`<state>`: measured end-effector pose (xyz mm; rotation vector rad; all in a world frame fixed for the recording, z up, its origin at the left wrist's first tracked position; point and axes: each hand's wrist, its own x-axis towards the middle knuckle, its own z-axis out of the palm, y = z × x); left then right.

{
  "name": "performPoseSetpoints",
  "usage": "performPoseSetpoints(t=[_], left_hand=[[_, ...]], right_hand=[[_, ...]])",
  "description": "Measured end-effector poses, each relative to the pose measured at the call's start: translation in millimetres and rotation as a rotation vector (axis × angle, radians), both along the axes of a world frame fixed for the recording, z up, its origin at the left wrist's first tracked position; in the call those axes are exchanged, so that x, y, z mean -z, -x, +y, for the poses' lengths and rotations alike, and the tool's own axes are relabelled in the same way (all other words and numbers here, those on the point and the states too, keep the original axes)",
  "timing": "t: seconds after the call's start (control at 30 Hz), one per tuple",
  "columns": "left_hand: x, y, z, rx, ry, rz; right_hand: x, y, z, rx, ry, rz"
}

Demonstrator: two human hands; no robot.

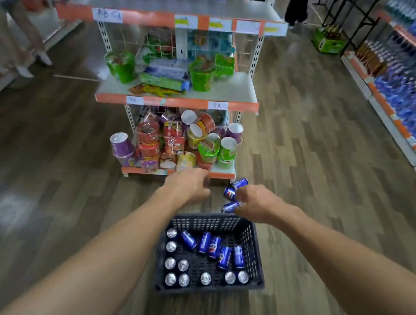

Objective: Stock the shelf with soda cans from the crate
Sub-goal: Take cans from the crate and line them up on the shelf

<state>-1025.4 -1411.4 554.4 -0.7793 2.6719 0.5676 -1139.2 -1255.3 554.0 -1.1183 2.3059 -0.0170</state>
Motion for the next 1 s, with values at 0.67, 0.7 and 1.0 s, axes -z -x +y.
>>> performPoseSetpoints(t=[0.67, 0.7, 1.0], left_hand=[[274, -32, 93, -0.163, -0.084, -0.046], [294, -33, 95, -0.167, -0.089, -0.047], [457, -18, 115, -0.111, -0.086, -0.074]], right_hand=[[283, -14, 79, -0.06, -0.018, -0.089], [301, -14, 82, -0.057, -0.024, -0.088], [447, -4, 104, -0.037, -0.061, -0.082]])
